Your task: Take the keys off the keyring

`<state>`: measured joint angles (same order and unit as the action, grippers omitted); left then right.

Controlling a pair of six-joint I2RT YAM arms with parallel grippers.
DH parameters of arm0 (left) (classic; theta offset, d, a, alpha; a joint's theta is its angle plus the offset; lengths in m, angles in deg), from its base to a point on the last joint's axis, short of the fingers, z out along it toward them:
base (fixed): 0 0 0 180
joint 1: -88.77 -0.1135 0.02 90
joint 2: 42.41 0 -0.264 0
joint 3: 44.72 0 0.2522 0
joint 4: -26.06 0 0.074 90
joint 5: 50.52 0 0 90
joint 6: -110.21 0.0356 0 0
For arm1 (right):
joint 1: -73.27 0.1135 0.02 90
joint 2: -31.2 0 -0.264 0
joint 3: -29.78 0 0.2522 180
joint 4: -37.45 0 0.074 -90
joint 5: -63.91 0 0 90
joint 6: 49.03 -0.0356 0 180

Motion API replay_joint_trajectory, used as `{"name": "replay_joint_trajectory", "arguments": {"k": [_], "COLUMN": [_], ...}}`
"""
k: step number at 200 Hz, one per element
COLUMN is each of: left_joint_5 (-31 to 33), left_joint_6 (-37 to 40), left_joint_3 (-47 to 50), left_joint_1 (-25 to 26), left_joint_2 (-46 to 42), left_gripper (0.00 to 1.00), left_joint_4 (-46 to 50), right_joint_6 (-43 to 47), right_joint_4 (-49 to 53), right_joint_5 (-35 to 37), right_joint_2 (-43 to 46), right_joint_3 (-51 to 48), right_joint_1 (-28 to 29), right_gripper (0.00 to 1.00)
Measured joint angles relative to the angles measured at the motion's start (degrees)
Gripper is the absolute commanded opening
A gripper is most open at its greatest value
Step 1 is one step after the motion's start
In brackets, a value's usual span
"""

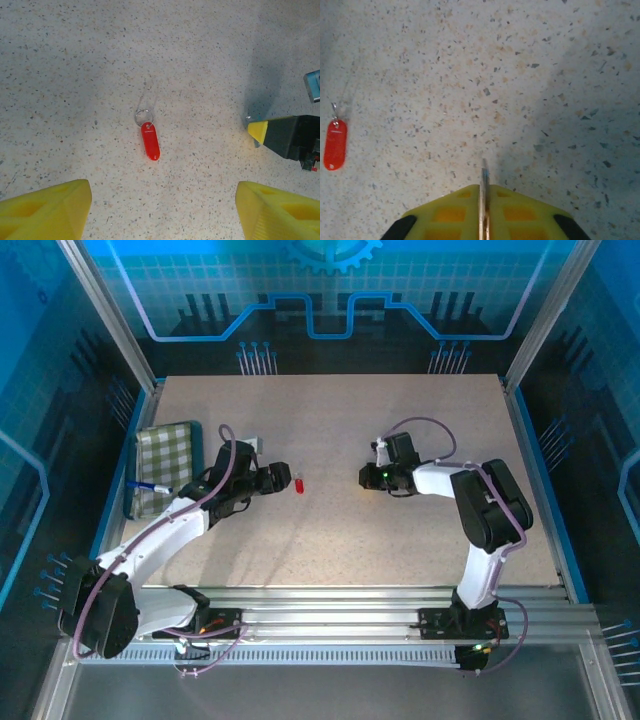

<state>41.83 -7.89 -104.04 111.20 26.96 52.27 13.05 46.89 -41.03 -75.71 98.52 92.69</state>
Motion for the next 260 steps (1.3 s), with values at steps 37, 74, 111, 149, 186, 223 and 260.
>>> {"name": "replay_joint_trajectory", "arguments": {"k": [37, 74, 111, 149, 186, 223, 260], "left_joint_5": [0.0, 2.0, 10.0, 24.1, 29.7, 29.8, 30.1], "left_joint_6": [-0.2, 0.0, 4.3, 14.5, 24.5, 28.4, 29.9], "left_joint_3": [0.0, 0.0, -1.9, -0.5, 11.7, 19.3, 25.5], "left_joint_1": [0.0, 0.0, -0.2, -2.0, -9.3, -12.3, -12.3], "left_joint_2": [0.0, 0.0, 0.0, -1.1, -6.6, 1.9, 16.3], "left_gripper": [0.99, 0.99, 0.99, 0.99, 0.99, 0.99, 0.99], "left_joint_4": [-0.6, -0.7, 0.1, -5.3, -18.7, -35.1, -55.5], "right_joint_6": [-1.5, -0.2, 5.1, 11.2, 17.8, 21.8, 26.3], "right_joint_4": [-0.9, 1.8, 5.6, 6.9, 0.9, -9.9, -23.4], "right_joint_5": [0.7, 4.8, 13.9, 26.6, 37.1, 40.0, 37.8], "right_joint_2": [0.6, 8.2, 19.1, 26.3, 32.9, 32.3, 29.4], "right_joint_3": [-1.3, -5.9, -6.1, -6.0, -12.1, -21.6, -28.3], "right_joint_1": [-2.3, -6.5, -7.4, -7.2, -7.1, -8.4, -9.3], "right_gripper": [0.34, 1.0, 1.0, 1.0, 1.0, 1.0, 1.0]}}
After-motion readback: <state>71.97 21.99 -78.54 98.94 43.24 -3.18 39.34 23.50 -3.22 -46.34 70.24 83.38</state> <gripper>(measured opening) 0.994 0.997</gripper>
